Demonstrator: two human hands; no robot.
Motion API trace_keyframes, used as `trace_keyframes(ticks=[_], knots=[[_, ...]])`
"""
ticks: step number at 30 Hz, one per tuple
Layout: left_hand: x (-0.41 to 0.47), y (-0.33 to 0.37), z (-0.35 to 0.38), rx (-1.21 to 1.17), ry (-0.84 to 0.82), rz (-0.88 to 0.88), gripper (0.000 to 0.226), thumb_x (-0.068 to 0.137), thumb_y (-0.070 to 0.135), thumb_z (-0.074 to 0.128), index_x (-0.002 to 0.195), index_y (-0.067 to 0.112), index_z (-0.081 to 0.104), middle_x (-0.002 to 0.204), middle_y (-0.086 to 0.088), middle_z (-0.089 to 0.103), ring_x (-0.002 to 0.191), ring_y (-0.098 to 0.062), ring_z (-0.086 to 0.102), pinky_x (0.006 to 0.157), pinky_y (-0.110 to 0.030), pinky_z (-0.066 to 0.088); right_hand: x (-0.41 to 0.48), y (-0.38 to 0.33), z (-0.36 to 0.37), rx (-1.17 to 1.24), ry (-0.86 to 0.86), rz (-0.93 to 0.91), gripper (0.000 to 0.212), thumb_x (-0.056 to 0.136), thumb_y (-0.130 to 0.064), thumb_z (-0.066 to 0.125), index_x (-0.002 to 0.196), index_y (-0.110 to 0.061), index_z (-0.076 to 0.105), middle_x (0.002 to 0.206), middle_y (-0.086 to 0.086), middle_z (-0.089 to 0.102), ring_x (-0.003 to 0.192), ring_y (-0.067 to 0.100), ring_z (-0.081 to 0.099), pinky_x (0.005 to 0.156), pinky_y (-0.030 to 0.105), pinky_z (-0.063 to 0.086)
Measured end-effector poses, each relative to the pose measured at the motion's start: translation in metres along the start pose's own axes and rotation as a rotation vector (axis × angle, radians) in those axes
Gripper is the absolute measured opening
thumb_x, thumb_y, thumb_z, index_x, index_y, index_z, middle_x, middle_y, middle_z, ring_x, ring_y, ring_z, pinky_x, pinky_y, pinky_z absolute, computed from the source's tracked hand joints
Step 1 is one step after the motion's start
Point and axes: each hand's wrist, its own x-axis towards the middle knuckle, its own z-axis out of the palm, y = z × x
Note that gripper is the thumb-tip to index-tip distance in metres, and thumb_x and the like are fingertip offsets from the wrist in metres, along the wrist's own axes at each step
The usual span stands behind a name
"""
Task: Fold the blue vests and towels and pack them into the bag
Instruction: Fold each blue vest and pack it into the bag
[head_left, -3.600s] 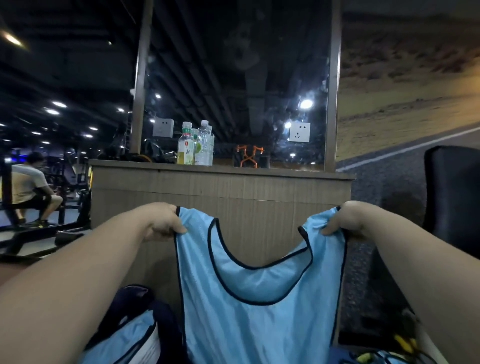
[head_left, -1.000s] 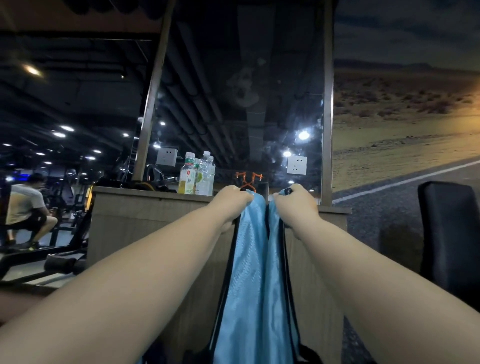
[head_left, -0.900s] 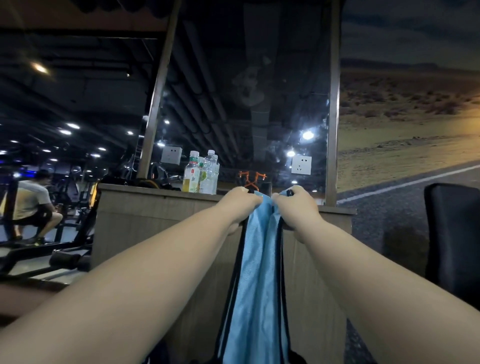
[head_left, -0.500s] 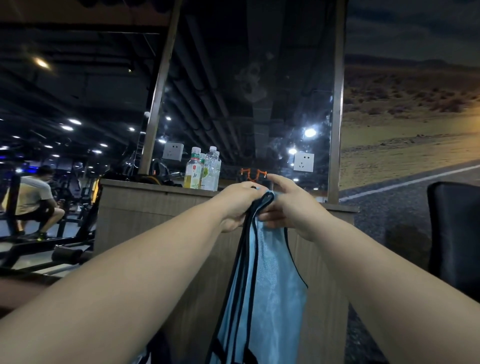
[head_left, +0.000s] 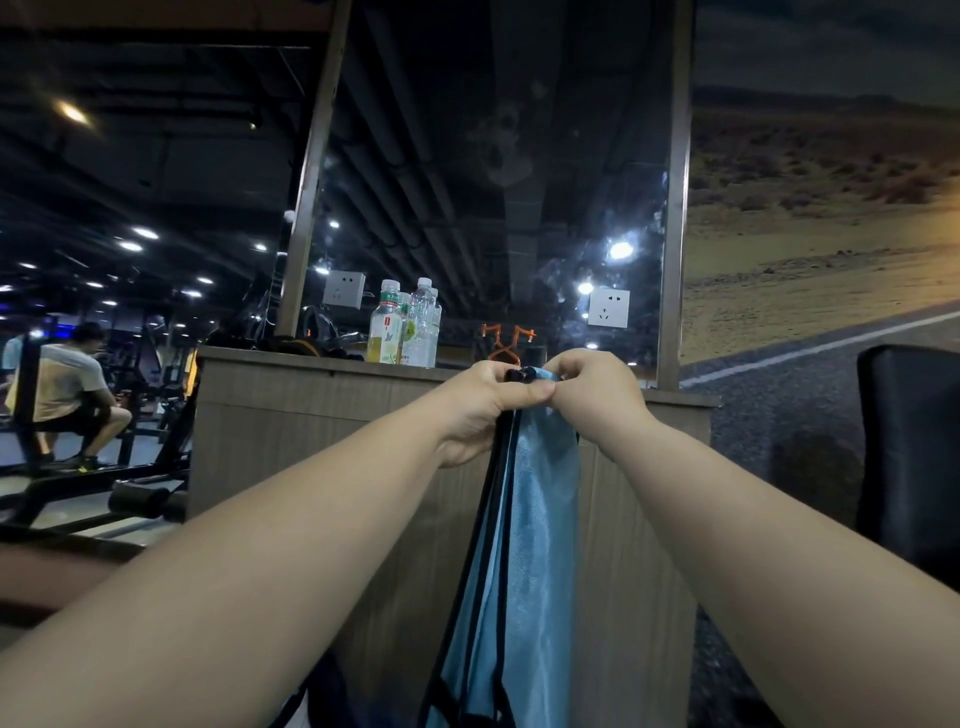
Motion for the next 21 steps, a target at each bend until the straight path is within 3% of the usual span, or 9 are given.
trace_keyframes(ticks=[3, 6, 10, 15, 21], knots=[[-0.001, -0.002, -0.007, 0.048, -0.029, -0.009, 0.037, 0.09, -0.002, 0.062, 0.125, -0.006, 0.053, 0.087, -0.007, 0.068, 0.076, -0.015, 0.068, 0.066, -0.025, 0.055, 0.002, 0.002, 0.001, 0.029, -0.034, 0.0, 0.014, 0.078, -0.03, 0.074, 0.075, -0.02, 0.066, 0.081, 0.0, 0.064, 0.073, 0.016, 0.056, 0.06, 0.028, 0.043], [-0.007, -0.006, -0.007, 0.164, -0.013, -0.025, 0.028, 0.088, -0.009, 0.06, 0.11, 0.007, 0.056, 0.075, 0.005, 0.07, 0.071, -0.008, 0.068, 0.069, -0.025, 0.058, 0.003, 0.005, 0.001, 0.063, -0.053, 0.006, 0.022, 0.08, -0.033, 0.075, 0.083, -0.014, 0.066, 0.081, 0.0, 0.063, 0.075, 0.015, 0.056, 0.07, 0.033, 0.047], [-0.008, -0.016, -0.002, 0.395, 0.07, -0.016, 0.03, 0.086, 0.001, 0.066, 0.115, 0.005, 0.059, 0.099, -0.009, 0.07, 0.091, -0.022, 0.068, 0.089, -0.046, 0.054, 0.004, 0.007, -0.001, 0.199, -0.068, 0.038, 0.018, 0.081, -0.025, 0.074, 0.075, -0.017, 0.059, 0.08, 0.002, 0.061, 0.076, 0.018, 0.054, 0.067, 0.031, 0.04], [-0.007, -0.022, 0.003, 0.467, 0.146, -0.018, 0.022, 0.086, 0.003, 0.058, 0.107, 0.005, 0.063, 0.103, -0.018, 0.07, 0.088, -0.025, 0.066, 0.085, -0.046, 0.055, 0.004, 0.004, 0.0, 0.213, -0.062, 0.042, 0.023, 0.082, -0.023, 0.069, 0.069, -0.02, 0.05, 0.079, 0.003, 0.055, 0.073, 0.018, 0.05, 0.067, 0.033, 0.038], [-0.013, -0.027, 0.0, 0.493, 0.087, -0.043, 0.024, 0.085, -0.007, 0.051, 0.091, 0.014, 0.061, 0.089, -0.008, 0.066, 0.08, -0.02, 0.064, 0.076, -0.035, 0.056, 0.005, 0.006, -0.004, 0.267, -0.044, 0.048, 0.024, 0.075, -0.033, 0.071, 0.073, -0.022, 0.05, 0.078, 0.004, 0.056, 0.072, 0.02, 0.052, 0.065, 0.034, 0.042]])
